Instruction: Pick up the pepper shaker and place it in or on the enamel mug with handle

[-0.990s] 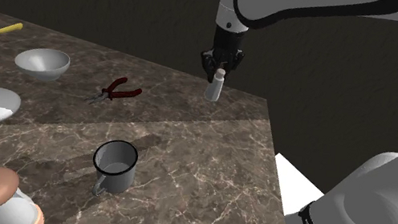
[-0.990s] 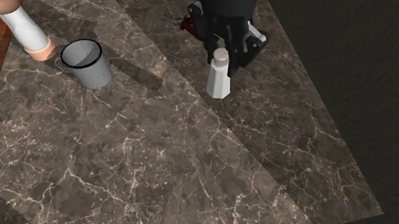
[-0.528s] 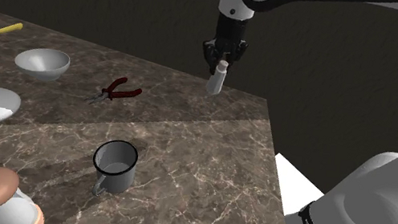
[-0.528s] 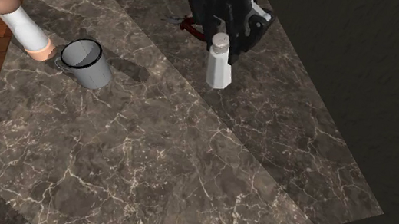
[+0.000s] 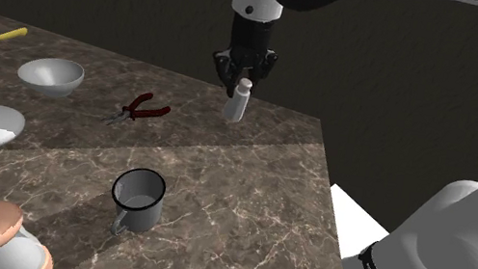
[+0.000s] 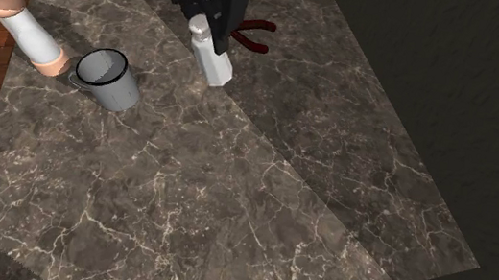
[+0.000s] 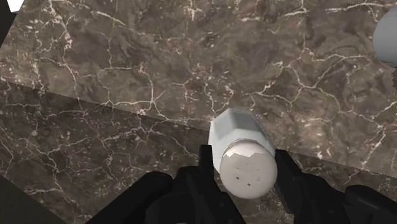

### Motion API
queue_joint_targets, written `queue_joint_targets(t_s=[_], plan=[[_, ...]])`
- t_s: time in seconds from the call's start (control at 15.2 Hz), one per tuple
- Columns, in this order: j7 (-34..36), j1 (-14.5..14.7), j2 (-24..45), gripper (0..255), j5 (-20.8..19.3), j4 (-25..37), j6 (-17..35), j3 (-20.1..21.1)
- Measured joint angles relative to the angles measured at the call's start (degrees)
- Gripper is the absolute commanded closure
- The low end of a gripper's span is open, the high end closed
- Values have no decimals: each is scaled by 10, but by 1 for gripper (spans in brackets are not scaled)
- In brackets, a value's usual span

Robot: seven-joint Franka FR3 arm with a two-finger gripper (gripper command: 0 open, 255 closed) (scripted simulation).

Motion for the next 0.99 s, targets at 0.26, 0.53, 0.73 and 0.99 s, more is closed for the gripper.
queue_joint_targets(t_s=[0.26,0.53,0.73,0.99], plan=[[61,24,30,255,-4,36,-12,36],[122,50,65,255,-15,81,-30,68],[168,70,104,255,-31,127,-46,90],[233,109,163,255,-58,198,-72,118]])
